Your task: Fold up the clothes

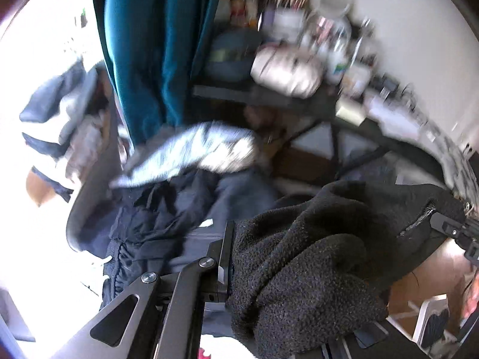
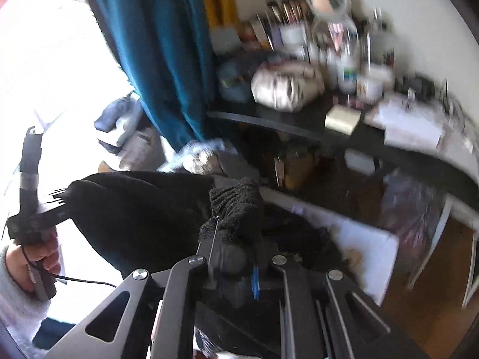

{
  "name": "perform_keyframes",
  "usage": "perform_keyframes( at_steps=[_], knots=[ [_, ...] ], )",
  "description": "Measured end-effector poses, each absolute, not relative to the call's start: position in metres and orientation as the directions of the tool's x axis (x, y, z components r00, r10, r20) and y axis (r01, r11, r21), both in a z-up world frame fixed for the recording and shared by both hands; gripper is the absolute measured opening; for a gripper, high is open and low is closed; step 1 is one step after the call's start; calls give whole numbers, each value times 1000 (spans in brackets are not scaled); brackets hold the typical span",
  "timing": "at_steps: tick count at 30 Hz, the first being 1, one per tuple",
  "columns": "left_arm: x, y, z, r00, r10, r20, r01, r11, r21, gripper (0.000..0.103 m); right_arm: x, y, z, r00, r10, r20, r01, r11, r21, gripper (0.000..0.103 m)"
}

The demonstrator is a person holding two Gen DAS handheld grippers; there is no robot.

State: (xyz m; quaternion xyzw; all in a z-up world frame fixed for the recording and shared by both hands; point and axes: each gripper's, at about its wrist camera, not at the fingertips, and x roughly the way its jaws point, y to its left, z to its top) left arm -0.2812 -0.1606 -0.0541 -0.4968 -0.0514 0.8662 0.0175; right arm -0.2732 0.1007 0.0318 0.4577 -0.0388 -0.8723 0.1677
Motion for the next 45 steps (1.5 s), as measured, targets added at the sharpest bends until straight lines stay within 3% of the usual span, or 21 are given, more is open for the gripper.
perform_keyframes(
  at_steps=[6, 9, 10, 11, 12, 13, 14, 20, 27, 34, 39, 45],
  knots=[
    [-322, -204, -157, -291, 214, -932, -142, -973, -179, 11, -316, 29, -80, -365, -192, -911, 53, -981, 185, 14],
    [-327, -217, -190, -161, 292, -943, -134, -953, -272, 22, -316, 25, -103, -332, -122, -935, -60, -987, 150, 22],
    [-325, -222, -192, -147, 303, -942, -119, -951, -287, 37, -313, 28, -101, -333, -98, -938, -95, -986, 137, 39],
    [-319, -228, -183, -166, 294, -941, -116, -954, -277, 58, -310, 30, -99, -332, -73, -941, -123, -985, 119, 66],
    [-313, -234, -174, -186, 285, -940, -114, -957, -268, 68, -304, 36, -93, -331, -52, -942, -151, -983, 107, 79],
    [-307, -239, -165, -205, 276, -939, -110, -960, -258, 78, -298, 42, -87, -331, -34, -943, -181, -979, 98, 99],
    [-301, -245, -156, -224, 267, -937, -107, -963, -249, 78, -293, 47, -81, -337, -24, -941, -201, -975, 96, 103],
    [-267, -284, -92, -360, 206, -910, -102, -978, -180, 78, -243, 62, -25, -490, -19, -871, -265, -949, 169, 103],
    [-220, -332, -28, -478, 224, -849, -127, -974, -185, 78, -150, 44, 41, -664, -136, -735, -136, -945, 297, 103],
    [-174, -408, 13, -545, 238, -804, -143, -971, -191, 78, -97, 1, 73, -679, -120, -724, -128, -952, 278, 103],
    [-171, -510, 15, -581, 102, -808, -39, -994, -98, 78, -107, -113, 75, -677, -173, -715, -22, -967, 255, 103],
    [-178, -656, 9, -559, 14, -829, 19, -999, -30, 78, -141, -351, 44, -638, -270, -722, 132, -961, 243, 103]
  ],
)
